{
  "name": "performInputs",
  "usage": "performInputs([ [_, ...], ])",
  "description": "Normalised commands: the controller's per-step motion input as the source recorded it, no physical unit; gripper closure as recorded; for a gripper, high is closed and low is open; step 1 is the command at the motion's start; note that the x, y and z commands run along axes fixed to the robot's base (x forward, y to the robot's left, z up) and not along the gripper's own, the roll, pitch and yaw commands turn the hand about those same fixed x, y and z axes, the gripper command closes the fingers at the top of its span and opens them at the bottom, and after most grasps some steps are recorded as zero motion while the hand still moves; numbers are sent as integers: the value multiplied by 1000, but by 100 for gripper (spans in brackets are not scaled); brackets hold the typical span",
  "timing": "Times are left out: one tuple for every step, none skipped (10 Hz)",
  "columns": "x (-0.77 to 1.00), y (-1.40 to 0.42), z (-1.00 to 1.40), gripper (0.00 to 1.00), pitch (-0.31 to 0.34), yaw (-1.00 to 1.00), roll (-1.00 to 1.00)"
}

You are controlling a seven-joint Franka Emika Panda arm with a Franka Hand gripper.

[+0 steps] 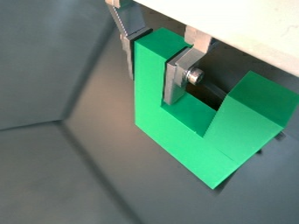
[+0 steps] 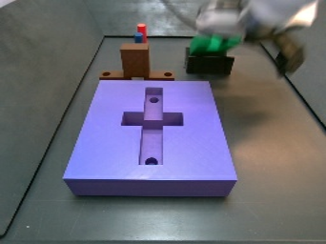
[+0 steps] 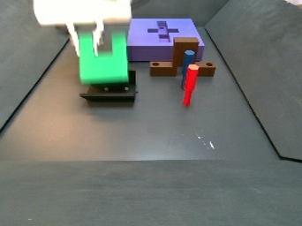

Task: Pick up the green object. Move up. Place the green object on the fixture. Regrasp the green object. Move to above the board. Insert the green object.
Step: Move to above the board.

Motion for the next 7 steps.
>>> performInputs([
  [-21, 22, 1400, 100, -25, -8, -35],
  [-23, 28, 1400, 100, -23, -6, -3],
  [-6, 9, 1400, 100, 19, -21, -3],
  [-7, 11, 1400, 100, 29, -23, -7],
  [4, 16, 1400, 100, 45, -13, -9],
  [15, -8, 816, 100, 64, -8, -7],
  [28, -8, 441, 100, 85, -4, -8],
])
